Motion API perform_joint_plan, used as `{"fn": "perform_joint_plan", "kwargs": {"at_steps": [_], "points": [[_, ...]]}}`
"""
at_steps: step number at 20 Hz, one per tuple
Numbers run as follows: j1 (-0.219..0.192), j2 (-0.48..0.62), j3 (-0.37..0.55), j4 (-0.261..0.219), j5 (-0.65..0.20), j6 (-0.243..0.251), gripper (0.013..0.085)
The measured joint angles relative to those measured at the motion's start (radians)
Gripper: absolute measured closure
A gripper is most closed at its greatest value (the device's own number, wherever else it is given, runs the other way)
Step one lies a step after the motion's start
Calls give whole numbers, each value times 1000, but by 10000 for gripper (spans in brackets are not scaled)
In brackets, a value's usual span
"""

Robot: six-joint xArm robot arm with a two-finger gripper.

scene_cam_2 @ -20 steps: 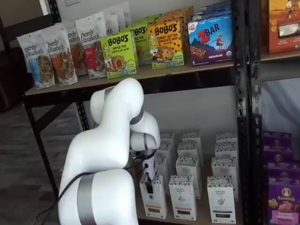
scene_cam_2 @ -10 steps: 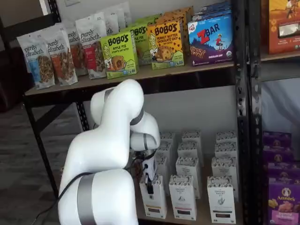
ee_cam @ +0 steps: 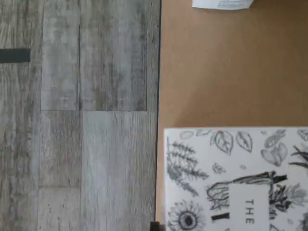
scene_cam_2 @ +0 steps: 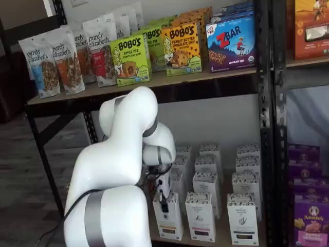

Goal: Pick up the white box with a yellow strip in the middle, on the bottom shelf, the fourth box from the left

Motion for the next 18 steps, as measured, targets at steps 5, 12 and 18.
{"fn": "perform_joint_plan", "kwargs": {"at_steps": [5, 12, 18], "points": [[3, -5, 8, 4, -4, -1, 490], [10, -40, 65, -28, -10, 33, 490], [20, -121, 201, -47, -54, 57, 490]]}}
